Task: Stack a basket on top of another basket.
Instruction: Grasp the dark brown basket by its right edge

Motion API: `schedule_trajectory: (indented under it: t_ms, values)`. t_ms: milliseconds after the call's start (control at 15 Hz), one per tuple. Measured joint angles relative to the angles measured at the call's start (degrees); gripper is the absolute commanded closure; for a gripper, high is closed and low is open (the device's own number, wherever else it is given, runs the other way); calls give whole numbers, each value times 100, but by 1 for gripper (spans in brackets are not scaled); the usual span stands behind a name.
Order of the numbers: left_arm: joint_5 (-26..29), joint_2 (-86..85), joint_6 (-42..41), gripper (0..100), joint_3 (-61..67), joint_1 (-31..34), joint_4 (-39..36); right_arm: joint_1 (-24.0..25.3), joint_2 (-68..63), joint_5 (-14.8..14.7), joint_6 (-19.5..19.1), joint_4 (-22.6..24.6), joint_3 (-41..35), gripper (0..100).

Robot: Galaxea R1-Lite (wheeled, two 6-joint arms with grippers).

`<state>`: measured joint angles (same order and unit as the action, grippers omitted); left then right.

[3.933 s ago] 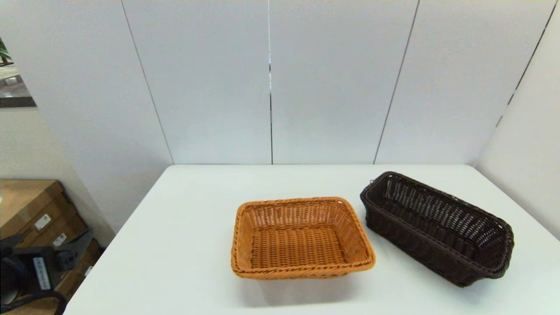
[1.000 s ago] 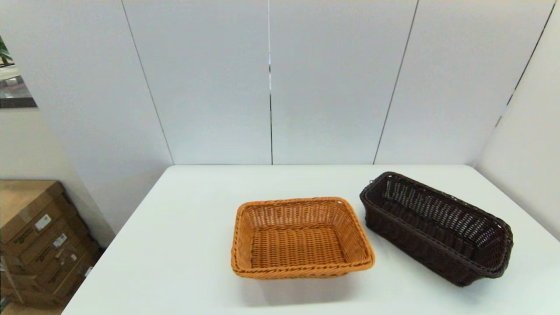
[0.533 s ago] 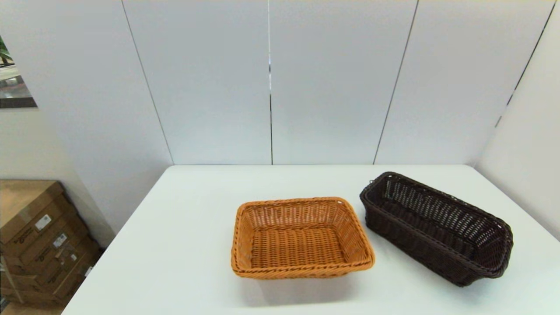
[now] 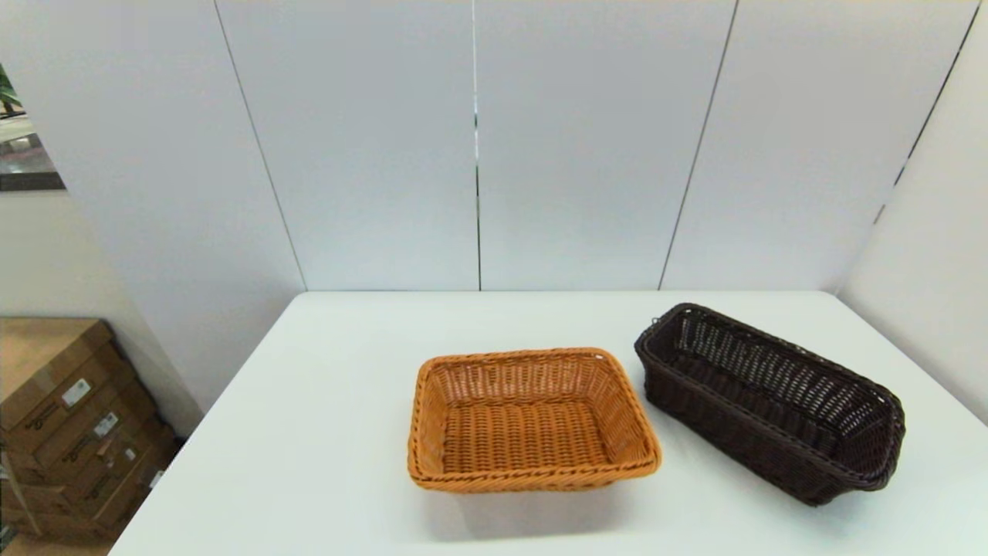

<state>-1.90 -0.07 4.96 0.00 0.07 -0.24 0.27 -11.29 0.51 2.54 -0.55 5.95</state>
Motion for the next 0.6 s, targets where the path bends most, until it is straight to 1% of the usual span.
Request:
schedule_trajectory:
  t_ms: [133,333,600]
  values:
    - [1,0,0,0,0,0,-2,9,-703,4,160,-11,527,0]
    - [0,0,0,0,0,0,0,-32,-1792,6,245,-22,1108,0]
    - [0,0,0,0,0,0,-2,-134,-3018,-18,347,28,1389,0]
